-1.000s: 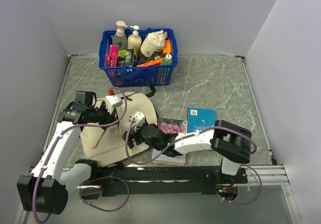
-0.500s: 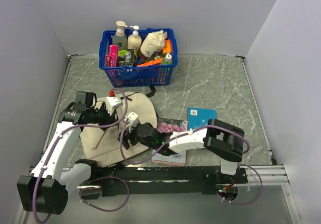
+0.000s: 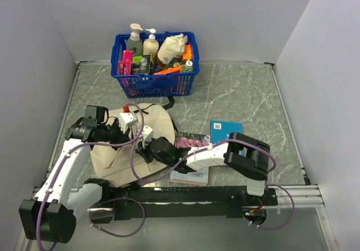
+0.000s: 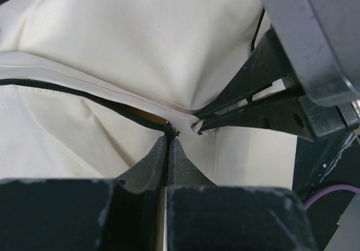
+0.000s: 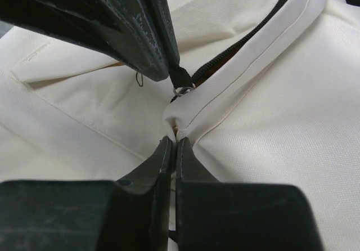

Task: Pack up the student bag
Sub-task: Zip the student bag at the center of the board.

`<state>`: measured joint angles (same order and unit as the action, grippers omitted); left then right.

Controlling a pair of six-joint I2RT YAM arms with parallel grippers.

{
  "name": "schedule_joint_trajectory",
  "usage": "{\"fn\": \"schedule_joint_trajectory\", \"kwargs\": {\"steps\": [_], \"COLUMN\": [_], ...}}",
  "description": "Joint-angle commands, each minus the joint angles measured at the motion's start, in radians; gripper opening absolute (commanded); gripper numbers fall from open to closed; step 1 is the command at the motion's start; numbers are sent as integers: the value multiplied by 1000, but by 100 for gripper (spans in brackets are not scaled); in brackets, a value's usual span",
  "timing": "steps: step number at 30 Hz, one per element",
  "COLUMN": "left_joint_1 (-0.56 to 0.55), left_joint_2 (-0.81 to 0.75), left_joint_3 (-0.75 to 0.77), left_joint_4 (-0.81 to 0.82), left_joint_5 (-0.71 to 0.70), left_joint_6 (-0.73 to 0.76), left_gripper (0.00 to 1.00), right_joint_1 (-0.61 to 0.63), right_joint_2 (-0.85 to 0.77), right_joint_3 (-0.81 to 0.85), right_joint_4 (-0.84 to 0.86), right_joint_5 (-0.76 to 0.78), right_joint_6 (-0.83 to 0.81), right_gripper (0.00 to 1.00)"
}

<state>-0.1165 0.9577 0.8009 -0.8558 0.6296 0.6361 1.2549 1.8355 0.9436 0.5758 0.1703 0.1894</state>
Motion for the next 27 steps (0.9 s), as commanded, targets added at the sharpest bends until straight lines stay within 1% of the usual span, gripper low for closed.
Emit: {"fn": "schedule_joint_trajectory", "kwargs": {"steps": [1, 7, 10, 13, 15, 18, 22, 27], "left_joint_1": [-2, -2, -2, -2, -2, -2, -2, 5], "left_joint_2": [-28, -33, -22, -7, 13, 53, 104, 130], "left_joint_3": [-8, -88, -111, -86, -49, 4, 50, 17], "left_joint_4": [1, 52, 115, 188, 254, 291, 307, 343], "left_joint_5": [-5, -60, -87, -97, -99, -84, -103, -185], "left_joint_6": [40, 79, 77, 42, -12, -55, -52, -23], "left_gripper": [1, 1, 1, 1, 1, 1, 1, 1], "right_joint_1": [-2, -2, 1, 1, 3, 11, 21, 46], "right_joint_2": [-27, -76, -119, -150, -156, -160, -180, -217], "right_joint_3": [14, -20, -45, -71, -74, -69, -72, -80], "right_joint_4": [-4, -11, -24, -43, -56, -80, -105, -143], "right_joint_5": [3, 1, 5, -14, -35, -51, -61, -51], "right_joint_6": [4, 8, 2, 5, 5, -7, -21, -42], "right_gripper": [0, 0, 0, 0, 0, 0, 0, 0]}}
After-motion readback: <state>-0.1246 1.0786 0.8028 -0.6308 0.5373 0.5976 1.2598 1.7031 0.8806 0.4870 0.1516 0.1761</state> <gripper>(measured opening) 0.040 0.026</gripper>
